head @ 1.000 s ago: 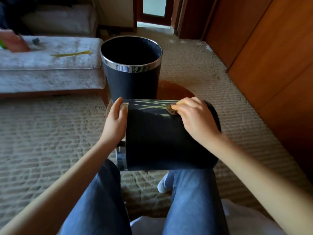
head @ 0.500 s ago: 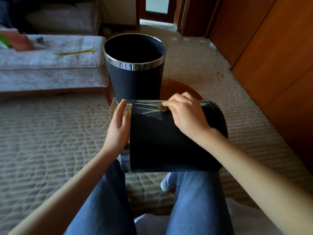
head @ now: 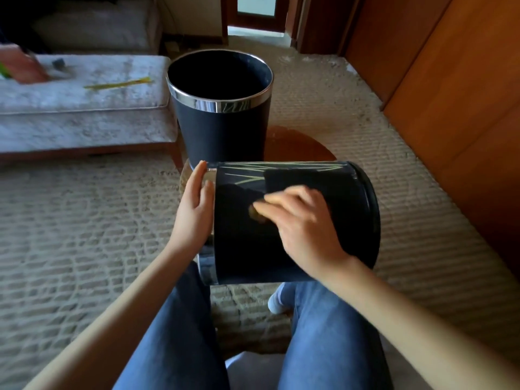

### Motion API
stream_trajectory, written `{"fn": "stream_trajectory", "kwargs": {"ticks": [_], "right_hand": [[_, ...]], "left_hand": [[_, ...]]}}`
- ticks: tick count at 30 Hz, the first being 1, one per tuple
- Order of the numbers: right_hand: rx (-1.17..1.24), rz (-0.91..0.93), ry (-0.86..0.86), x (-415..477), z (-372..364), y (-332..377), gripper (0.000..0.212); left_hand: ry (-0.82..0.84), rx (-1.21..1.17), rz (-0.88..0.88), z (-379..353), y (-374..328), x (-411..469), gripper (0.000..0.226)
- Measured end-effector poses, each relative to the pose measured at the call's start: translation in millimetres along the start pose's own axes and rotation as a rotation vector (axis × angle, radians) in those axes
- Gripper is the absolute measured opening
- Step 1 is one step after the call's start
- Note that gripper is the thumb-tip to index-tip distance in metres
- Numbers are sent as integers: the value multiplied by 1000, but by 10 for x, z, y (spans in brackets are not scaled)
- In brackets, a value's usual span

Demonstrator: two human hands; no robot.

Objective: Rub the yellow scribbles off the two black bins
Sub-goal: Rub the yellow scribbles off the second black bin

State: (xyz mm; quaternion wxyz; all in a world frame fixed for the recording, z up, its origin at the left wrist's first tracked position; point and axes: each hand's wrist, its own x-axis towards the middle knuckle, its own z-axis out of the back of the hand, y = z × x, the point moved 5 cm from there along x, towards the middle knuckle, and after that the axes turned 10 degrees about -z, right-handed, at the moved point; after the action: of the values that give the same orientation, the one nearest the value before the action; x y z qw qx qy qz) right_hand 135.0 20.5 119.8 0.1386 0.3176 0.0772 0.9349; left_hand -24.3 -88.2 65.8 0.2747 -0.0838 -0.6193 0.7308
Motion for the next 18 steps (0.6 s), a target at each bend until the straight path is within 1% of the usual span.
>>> {"fn": "stream_trajectory", "kwargs": {"ticks": [2,5,6,7,8,10,11,13,15,16,18], "right_hand": [[8,-50,64,433,-144,-22,31],[-31,-158,263,899,-332,-117,33],[-46,-170,293,943,-350,-124,33],[-49,-167,276,918,-337,-108,33],[-44,-152,222,826,-296,-75,32],[4,-99,94,443,-162,24,29],[30,-50,69,201,-110,87,28],[16,121,49,-221,-19,222,25],[-52,275,33,-389,0,254,25],[-66,296,14,-362,-13,247,25],[-57,244,-18,-163,-64,274,25]], "left_hand": [[6,-4,-5,3,6,0,44],[18,-5,7,-1,3,-1,45],[20,-8,10,-2,4,-2,45],[16,-12,16,0,11,0,45],[13,-22,23,-6,17,9,45],[6,-49,38,-15,31,44,45],[1,-52,42,-19,33,58,44],[3,-50,41,-19,20,50,44],[10,-50,23,-15,2,8,44],[13,-49,13,-14,16,-10,44],[9,-49,7,-1,51,-30,44]]}}
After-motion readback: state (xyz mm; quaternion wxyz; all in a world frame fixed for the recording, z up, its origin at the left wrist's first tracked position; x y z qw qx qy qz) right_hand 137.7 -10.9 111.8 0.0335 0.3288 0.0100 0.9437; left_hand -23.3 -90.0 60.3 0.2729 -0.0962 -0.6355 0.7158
